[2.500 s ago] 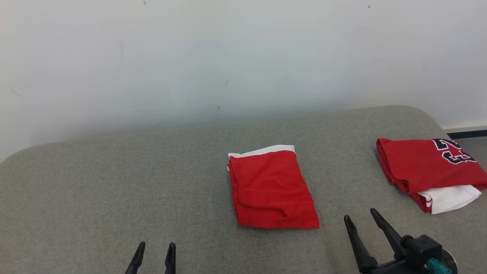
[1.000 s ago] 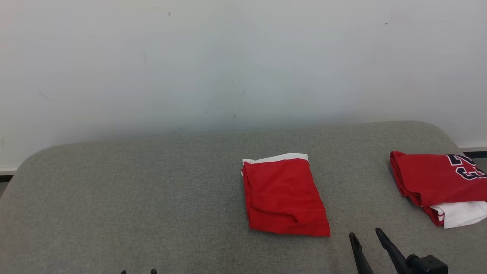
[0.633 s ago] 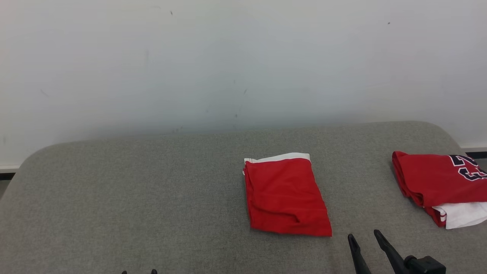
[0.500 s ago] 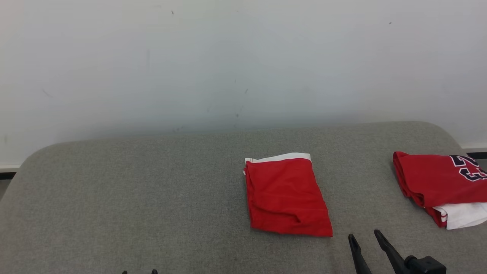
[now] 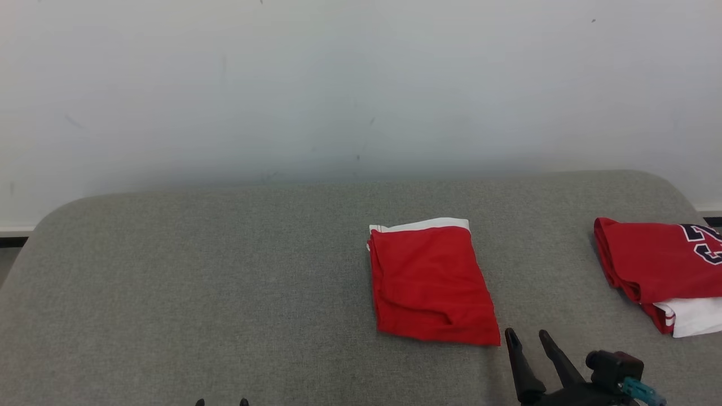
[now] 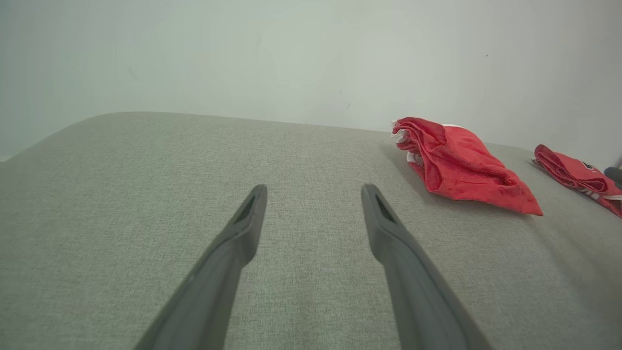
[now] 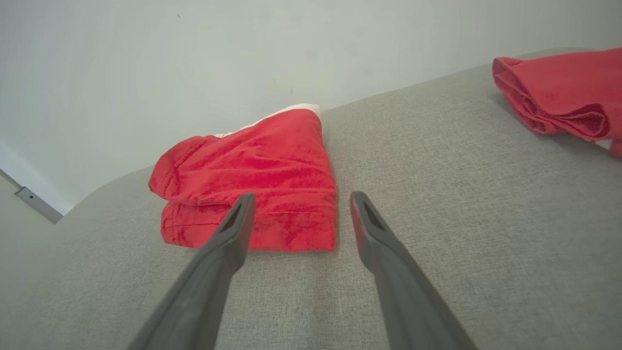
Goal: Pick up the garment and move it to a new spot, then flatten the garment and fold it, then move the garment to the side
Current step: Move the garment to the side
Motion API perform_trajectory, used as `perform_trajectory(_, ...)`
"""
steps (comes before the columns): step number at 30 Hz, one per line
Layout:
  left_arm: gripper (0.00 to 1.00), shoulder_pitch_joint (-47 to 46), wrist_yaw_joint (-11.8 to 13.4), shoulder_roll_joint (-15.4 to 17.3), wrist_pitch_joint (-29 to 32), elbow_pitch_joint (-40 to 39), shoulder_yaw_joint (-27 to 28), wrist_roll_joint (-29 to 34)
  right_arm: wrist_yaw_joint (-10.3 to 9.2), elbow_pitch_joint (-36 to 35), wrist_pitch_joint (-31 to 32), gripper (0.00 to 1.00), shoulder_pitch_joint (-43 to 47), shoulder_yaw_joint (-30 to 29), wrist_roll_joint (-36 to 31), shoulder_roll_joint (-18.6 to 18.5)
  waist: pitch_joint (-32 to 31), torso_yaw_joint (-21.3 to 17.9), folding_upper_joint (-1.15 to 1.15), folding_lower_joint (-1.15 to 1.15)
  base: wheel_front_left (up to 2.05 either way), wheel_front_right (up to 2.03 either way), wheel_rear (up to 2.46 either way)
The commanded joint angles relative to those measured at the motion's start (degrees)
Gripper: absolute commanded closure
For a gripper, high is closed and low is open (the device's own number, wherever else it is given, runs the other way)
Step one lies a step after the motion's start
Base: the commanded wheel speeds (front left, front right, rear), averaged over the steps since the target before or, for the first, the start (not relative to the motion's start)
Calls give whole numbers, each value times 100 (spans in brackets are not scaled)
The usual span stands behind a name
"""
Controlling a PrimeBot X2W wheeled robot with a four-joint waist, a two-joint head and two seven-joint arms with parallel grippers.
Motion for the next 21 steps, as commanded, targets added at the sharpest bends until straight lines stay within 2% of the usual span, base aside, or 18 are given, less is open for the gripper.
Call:
perform_trajectory(1, 0, -87, -21, 0, -17, 28, -28, 30, -1, 196, -26, 0, -217, 102, 235, -9, 75, 59, 0, 0, 0, 0, 0)
perform_trajectory(9, 0, -326, -160, 0, -17, -4, -221, 125, -1, 1303, 189, 0, -1420, 830, 1757, -346, 457, 351, 0, 0, 0, 0, 0)
perform_trajectory(15, 0, -596, -204, 0, -17, -128, -429, 76, -1, 1549, 398, 0, -2120, 1248, 2646, -768, 865, 560, 0, 0, 0, 0, 0)
perform_trajectory(21, 0, -819, -174, 0, -17, -120, -569, 25, -1, 1577, 711, 0, -2633, 1639, 3414, -1038, 1196, 678, 0, 0, 0, 0, 0)
